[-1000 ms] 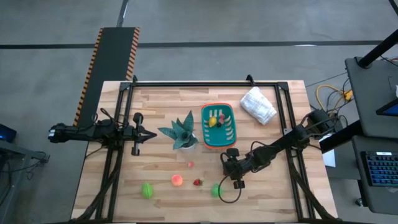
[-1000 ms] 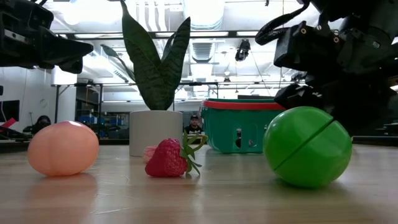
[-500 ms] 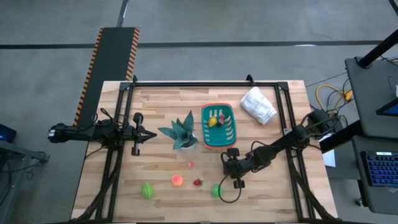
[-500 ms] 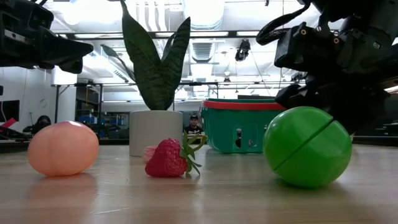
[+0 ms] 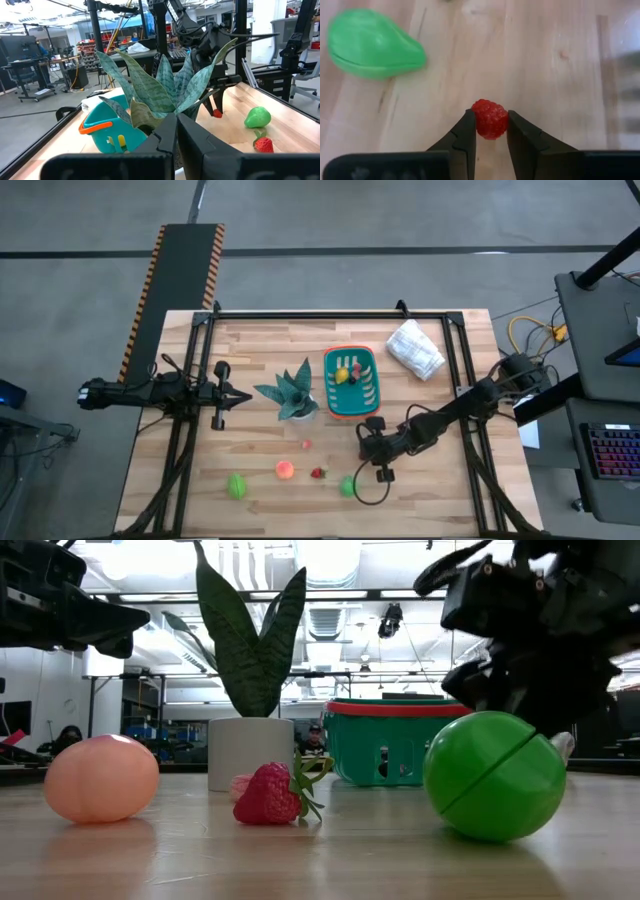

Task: Build produce basket
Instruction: Put the raspberry into the basket

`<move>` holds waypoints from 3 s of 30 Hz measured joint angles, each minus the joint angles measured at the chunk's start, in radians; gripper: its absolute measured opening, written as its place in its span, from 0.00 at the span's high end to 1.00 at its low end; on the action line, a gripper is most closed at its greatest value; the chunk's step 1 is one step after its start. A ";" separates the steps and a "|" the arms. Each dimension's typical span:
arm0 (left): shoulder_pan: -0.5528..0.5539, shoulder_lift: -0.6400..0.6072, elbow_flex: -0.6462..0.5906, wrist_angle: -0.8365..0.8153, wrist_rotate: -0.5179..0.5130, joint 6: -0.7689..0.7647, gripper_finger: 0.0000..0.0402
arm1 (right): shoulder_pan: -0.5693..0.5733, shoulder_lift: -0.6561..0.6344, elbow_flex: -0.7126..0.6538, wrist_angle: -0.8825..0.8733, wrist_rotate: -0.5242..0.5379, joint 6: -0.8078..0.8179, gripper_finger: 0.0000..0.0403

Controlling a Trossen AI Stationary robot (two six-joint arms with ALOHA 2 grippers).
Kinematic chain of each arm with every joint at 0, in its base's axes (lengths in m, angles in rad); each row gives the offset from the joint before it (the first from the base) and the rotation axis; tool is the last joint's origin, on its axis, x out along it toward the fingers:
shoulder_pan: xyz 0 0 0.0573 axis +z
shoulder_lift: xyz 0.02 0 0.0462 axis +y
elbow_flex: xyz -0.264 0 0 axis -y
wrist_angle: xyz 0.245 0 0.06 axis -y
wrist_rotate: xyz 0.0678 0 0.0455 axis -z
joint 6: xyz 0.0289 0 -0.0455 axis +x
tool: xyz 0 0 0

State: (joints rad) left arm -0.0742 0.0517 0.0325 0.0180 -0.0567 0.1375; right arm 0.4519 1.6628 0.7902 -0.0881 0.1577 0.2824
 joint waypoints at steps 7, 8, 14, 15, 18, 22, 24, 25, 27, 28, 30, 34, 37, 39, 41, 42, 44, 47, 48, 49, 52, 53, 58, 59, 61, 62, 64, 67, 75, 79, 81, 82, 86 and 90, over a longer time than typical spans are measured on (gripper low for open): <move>0.000 0.000 0.000 0.000 0.000 0.000 1.00 | 0.000 -0.093 0.000 -0.006 0.050 -0.080 0.82; 0.000 0.000 0.000 0.000 0.000 0.000 1.00 | 0.000 -0.109 0.000 -0.009 0.058 -0.092 0.82; 0.000 0.000 0.000 0.000 0.000 0.000 1.00 | 0.000 -0.209 0.000 -0.008 0.146 -0.186 0.82; 0.000 0.000 0.000 0.000 0.000 0.000 1.00 | 0.000 -0.229 0.000 -0.007 0.168 -0.202 0.82; 0.000 0.000 0.000 0.000 0.000 0.000 1.00 | 0.000 -0.286 0.000 -0.007 0.229 -0.256 0.82; 0.000 0.000 0.000 0.000 0.000 0.000 1.00 | 0.000 -0.363 0.000 -0.006 0.282 -0.312 0.82; 0.000 0.000 0.000 0.000 0.000 0.000 1.00 | 0.000 -0.398 0.000 -0.006 0.290 -0.333 0.82; 0.000 0.000 0.000 0.000 0.000 0.000 1.00 | 0.000 -0.415 0.000 -0.007 0.290 -0.345 0.82; 0.000 0.000 0.000 0.000 0.000 0.000 1.00 | 0.000 -0.446 0.000 -0.006 0.290 -0.364 0.82; 0.000 0.000 0.000 0.000 0.000 0.000 1.00 | 0.000 -0.460 0.000 -0.005 0.291 -0.374 0.82; 0.000 -0.001 0.000 0.000 0.000 0.000 1.00 | -0.001 -0.487 0.000 -0.007 0.298 -0.395 0.82; 0.000 0.000 0.000 0.000 0.000 0.000 1.00 | -0.002 -0.534 0.000 -0.011 0.321 -0.427 0.82; 0.000 0.000 0.000 0.000 0.000 0.000 1.00 | -0.009 -0.564 0.000 -0.012 0.325 -0.448 0.82; 0.000 0.000 0.000 0.000 0.000 0.000 1.00 | -0.020 -0.581 -0.003 -0.012 0.325 -0.458 0.82; 0.000 0.000 0.000 0.000 0.000 0.000 1.00 | -0.031 -0.594 -0.007 -0.013 0.325 -0.467 0.82; 0.000 0.000 0.000 0.000 0.000 0.000 1.00 | -0.037 -0.598 -0.008 -0.013 0.325 -0.469 0.82; 0.000 0.000 0.000 0.000 0.000 0.000 1.00 | -0.048 -0.605 -0.008 -0.017 0.323 -0.477 0.82; 0.000 0.000 0.000 0.000 0.000 0.000 1.00 | -0.067 -0.609 -0.008 -0.020 0.314 -0.495 0.82; 0.000 0.001 0.000 0.000 0.000 0.000 1.00 | -0.074 -0.610 -0.008 -0.026 0.314 -0.500 0.82; 0.000 0.001 0.000 0.000 0.000 0.000 1.00 | -0.081 -0.613 -0.009 -0.037 0.313 -0.501 0.82; 0.000 0.000 0.000 0.000 0.000 0.000 1.00 | -0.107 -0.625 -0.009 -0.078 0.313 -0.503 0.82; 0.000 0.000 0.000 0.000 0.000 0.000 1.00 | -0.116 -0.631 -0.009 -0.096 0.313 -0.502 0.82; 0.000 0.000 0.000 0.000 0.000 0.000 1.00 | -0.167 -0.668 -0.009 -0.139 0.278 -0.497 0.82; 0.000 0.000 0.000 0.000 0.000 0.000 1.00 | -0.179 -0.676 -0.009 -0.140 0.263 -0.496 0.82; 0.000 0.000 0.000 0.000 0.000 0.000 1.00 | -0.205 -0.690 -0.009 -0.143 0.224 -0.497 0.82; 0.000 0.000 0.000 0.000 0.000 0.000 1.00 | -0.218 -0.696 -0.009 -0.143 0.202 -0.501 0.82; 0.000 0.000 0.000 0.000 0.000 0.000 1.00 | -0.249 -0.706 -0.009 -0.143 0.156 -0.509 0.82; 0.000 0.000 0.000 0.000 0.000 0.000 1.00 | -0.301 -0.714 -0.009 -0.143 0.073 -0.511 0.82; 0.000 0.000 0.000 0.000 0.000 0.000 1.00 | -0.424 -0.718 -0.009 -0.138 -0.115 -0.506 0.82; 0.000 0.000 0.000 0.000 0.000 0.000 1.00 | -0.460 -0.715 -0.009 -0.137 -0.139 -0.515 0.82; 0.000 0.000 0.000 0.000 0.000 0.000 1.00 | -0.476 -0.713 -0.009 -0.139 -0.140 -0.516 0.82; 0.000 0.000 0.000 0.000 0.000 0.000 1.00 | -0.486 -0.710 -0.009 -0.140 -0.140 -0.516 0.82; 0.000 0.000 0.000 0.000 0.000 0.000 1.00 | -0.530 -0.691 -0.009 -0.141 -0.139 -0.497 0.82; 0.000 0.000 0.000 0.000 0.000 0.000 1.00 | -0.581 -0.661 -0.009 -0.141 -0.131 -0.426 0.82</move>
State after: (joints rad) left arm -0.0740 0.0515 0.0325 0.0180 -0.0569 0.1375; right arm -0.1295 1.0023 0.7811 -0.2295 0.0263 -0.1441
